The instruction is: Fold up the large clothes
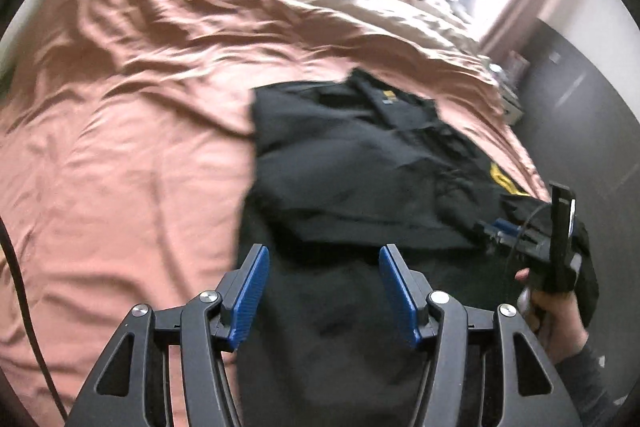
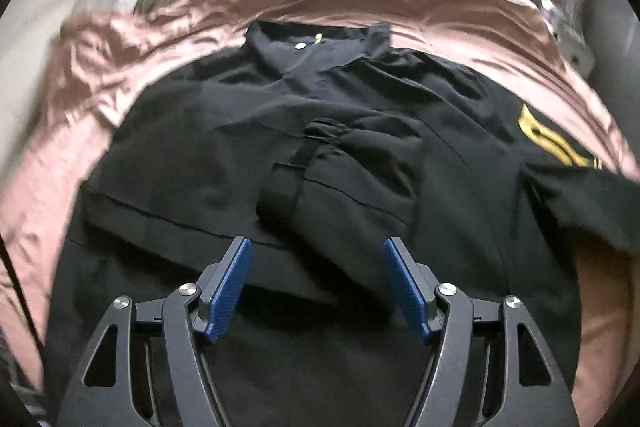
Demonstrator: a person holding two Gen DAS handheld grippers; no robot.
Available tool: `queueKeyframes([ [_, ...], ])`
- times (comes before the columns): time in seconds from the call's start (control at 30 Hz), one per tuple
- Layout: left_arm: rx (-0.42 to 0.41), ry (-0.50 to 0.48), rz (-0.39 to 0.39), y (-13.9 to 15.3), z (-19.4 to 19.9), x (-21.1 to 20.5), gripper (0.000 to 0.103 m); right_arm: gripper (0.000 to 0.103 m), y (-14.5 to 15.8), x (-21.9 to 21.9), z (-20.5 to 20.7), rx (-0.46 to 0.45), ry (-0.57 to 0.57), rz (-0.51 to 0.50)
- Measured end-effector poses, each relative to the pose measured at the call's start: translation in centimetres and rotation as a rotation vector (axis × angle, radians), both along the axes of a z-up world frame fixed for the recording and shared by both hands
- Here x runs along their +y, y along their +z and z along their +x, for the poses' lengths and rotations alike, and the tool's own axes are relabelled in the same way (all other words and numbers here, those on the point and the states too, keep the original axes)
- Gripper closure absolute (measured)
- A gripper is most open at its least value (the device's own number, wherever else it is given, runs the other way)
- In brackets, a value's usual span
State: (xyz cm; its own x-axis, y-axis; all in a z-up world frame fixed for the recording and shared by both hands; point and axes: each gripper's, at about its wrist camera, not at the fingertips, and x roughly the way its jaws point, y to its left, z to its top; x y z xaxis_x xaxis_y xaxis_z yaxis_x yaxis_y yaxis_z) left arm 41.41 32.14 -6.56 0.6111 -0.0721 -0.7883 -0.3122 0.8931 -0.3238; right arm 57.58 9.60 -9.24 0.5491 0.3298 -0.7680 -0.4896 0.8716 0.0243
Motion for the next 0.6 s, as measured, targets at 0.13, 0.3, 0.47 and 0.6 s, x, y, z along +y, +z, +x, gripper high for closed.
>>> queueKeyframes([
  [0.13, 0.019, 0.058, -0.012, -1.4, -3.0, 2.5, 0.044, 0.037, -1.8, 3.4, 1.2, -0.019, 0.016, -0.097],
  [0.3, 0.051, 0.110, -0.035, -3.3, -4.9, 4.6, 0.044, 0.037, -4.1, 5.7, 2.8, -0.025, -0.027, -0.213],
  [0.47, 0.062, 0.107, -0.051, -4.6, -4.1, 4.9, 0.044, 0.088, -3.8, 5.2, 3.8, -0.029, -0.037, -0.199],
  [0.6, 0.064, 0.082, -0.055, -5.5, -2.4, 4.2, 0.044, 0.093, -1.6, 1.6, 4.4, -0.050, -0.095, -0.117],
])
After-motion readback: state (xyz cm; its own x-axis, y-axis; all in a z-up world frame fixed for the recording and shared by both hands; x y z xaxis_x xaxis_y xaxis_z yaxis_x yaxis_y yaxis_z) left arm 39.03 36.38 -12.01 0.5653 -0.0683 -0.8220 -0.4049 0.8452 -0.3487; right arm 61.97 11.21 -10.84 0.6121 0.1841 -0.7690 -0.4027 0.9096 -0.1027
